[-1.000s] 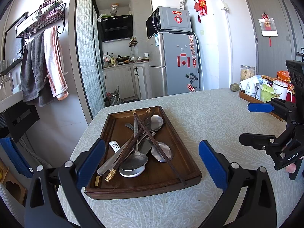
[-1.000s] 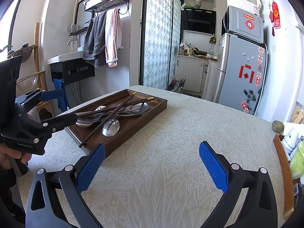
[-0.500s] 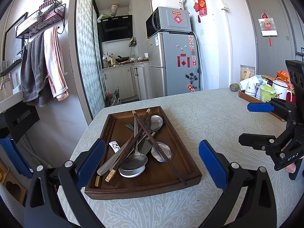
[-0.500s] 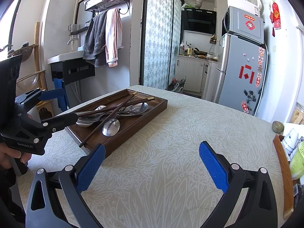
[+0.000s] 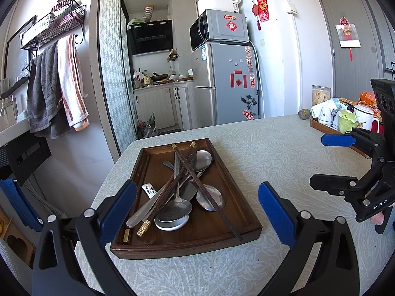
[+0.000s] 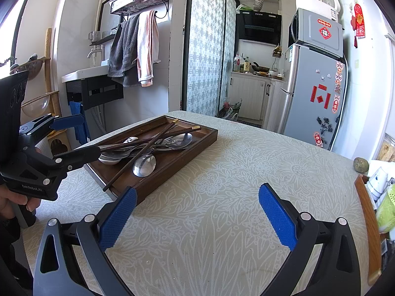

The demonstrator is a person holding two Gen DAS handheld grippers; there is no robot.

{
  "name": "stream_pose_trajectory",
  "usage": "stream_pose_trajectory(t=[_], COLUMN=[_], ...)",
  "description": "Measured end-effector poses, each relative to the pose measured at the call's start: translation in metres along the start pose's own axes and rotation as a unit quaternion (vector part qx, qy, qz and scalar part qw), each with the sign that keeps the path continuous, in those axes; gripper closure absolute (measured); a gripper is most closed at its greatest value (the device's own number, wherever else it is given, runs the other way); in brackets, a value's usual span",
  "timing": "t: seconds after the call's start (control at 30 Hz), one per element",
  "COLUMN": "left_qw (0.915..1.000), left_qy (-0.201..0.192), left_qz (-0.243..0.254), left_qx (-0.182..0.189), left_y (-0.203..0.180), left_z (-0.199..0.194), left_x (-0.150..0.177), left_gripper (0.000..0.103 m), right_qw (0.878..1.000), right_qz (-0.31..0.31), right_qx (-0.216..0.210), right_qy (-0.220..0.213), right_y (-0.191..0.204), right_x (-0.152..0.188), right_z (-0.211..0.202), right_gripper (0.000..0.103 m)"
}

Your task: Organize utensils

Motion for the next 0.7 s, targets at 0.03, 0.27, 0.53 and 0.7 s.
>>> stream_pose_trajectory(t=[0.03, 0.27, 0.53, 0.7], left_qw=[1.0000, 1.0000, 1.0000, 1.0000], left_qy=[0.000, 0.000, 0.000, 0.000], left_qz=[0.000, 0.000, 0.000, 0.000], left_qx=[0.000, 0.000, 0.000, 0.000], left_y=[0.0000, 0.0001, 0.0000, 0.0001], left_z=[-0.0001, 0.0001, 0.0001, 0.0001], left_x=[0.0001, 0.0002, 0.0003, 0.0004], left_gripper=[0.003, 0.003, 0.003, 0.003], right_qw=[1.000, 1.000, 1.000, 1.000], right_qz=[0.000, -0.001, -0.001, -0.001], right_qx=[0.000, 0.000, 0.000, 0.000], right_qy=[0.000, 0.000, 0.000, 0.000], right_y=[-0.0001, 0.0003, 0.0006, 0.0005], right_x=[0.0000, -0.0002, -0.0002, -0.0002], right_z=[0.0000, 0.0000, 0.0000, 0.0000], right_gripper=[0.003, 0.003, 0.003, 0.003])
Point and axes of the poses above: each gripper's, at about its wrist camera, not at the fingertips, and z roughly the way its jaws point, y to its left, x to its underside, the point moved 1 cm from there along z, roughly the way its jaws point, and after that the axes turned 11 degrees about -y, right-handed, at the moved point
